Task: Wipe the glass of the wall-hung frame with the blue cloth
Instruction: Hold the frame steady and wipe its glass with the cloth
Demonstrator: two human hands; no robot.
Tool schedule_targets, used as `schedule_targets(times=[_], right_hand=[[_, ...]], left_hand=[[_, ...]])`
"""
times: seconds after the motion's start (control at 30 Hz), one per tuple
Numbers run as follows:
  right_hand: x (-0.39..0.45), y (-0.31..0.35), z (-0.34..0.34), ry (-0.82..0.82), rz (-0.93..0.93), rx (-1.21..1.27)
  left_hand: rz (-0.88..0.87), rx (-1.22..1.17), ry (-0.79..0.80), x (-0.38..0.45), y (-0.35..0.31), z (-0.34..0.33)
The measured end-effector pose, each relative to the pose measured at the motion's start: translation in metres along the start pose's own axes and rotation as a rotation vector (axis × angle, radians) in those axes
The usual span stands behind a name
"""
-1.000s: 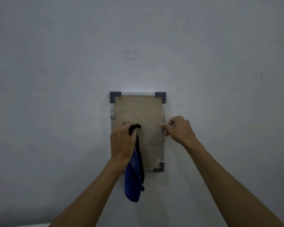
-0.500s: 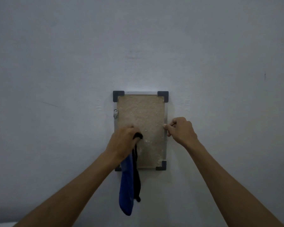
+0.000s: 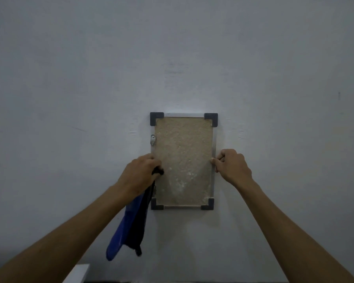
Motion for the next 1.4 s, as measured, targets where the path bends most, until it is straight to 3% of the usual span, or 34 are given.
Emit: schedule_targets(times=[0.17, 0.3, 0.43, 0.47, 0.6, 0.77, 0.9, 0.97, 1.1, 1.17, 1.33, 1.4], right_hand=[[-0.001, 0.002, 0.001, -0.006, -0.011, -0.046], [-0.001, 0.001, -0.001, -0.011, -0.010, -0.060], [-0.001, 0.000, 0.000, -0.015, -0.017, -0.052], [-0.002, 0.000, -0.001, -0.018, -0.016, -0.051], [-0.001, 0.000, -0.002, -0.029, -0.011, -0.046], [-0.002, -0.001, -0.002, -0.030, -0.013, -0.038], [-0.002, 0.000, -0.002, -0.027, -0.008, -0.050], [-0.001, 0.000, -0.002, -0.030, -0.006, -0.049], [-0.001, 0.000, -0.003, -0.031, -0.007, -0.041], [-0.001, -0.001, -0.003, -0.032, -0.007, -0.031], [-0.001, -0.003, -0.003, -0.020, 0.005, 0.022], [0.000, -0.003, -0.002, -0.017, 0.002, 0.039]], left_hand=[[0.100, -0.087, -0.201, -0.008, 0.012, 0.006], [-0.048, 0.000, 0.050, -0.017, 0.004, -0.005], [0.041, -0.050, -0.207, -0.010, 0.014, 0.009], [0.034, -0.070, -0.198, -0.010, 0.015, 0.009], [-0.099, 0.030, 0.090, -0.018, 0.014, -0.002], [-0.012, -0.053, -0.165, -0.013, 0.019, 0.005], [-0.171, 0.068, 0.172, -0.018, 0.015, -0.007], [-0.166, 0.095, 0.089, -0.015, 0.017, -0.004], [-0.044, -0.035, -0.245, 0.002, 0.018, 0.011], [-0.040, -0.070, -0.290, 0.006, 0.018, 0.012], [-0.191, 0.026, 0.034, -0.002, 0.016, 0.003], [-0.191, 0.030, -0.018, 0.004, 0.016, 0.008]])
Point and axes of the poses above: each hand's wrist, its own x-axis towards the middle knuckle, its own z-axis out of the back of the hand, y = z × x, the point moved 2 cm from there along x, towards the middle knuckle
